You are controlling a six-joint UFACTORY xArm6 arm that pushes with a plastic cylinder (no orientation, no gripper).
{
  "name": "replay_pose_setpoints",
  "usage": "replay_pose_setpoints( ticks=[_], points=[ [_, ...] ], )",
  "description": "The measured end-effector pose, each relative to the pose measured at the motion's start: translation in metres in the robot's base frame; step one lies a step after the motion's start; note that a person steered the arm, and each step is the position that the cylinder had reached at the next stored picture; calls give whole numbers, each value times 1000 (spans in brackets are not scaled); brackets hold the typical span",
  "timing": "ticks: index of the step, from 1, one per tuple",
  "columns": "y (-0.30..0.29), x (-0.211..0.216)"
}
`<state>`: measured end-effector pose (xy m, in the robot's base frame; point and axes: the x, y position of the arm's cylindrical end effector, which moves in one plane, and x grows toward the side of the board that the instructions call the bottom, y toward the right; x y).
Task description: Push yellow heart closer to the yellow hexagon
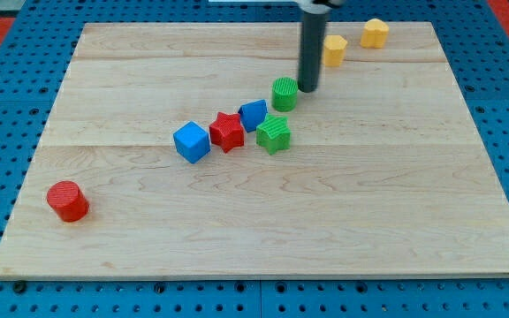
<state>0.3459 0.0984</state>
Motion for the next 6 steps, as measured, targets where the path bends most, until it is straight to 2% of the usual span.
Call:
replay_pose_setpoints(
  ticks=[1, 2, 3, 4, 5, 6],
  points=[
    [39, -30],
    [130, -37],
    [170, -89],
    [173, -153],
    [93, -150],
    [65, -74]
  ],
)
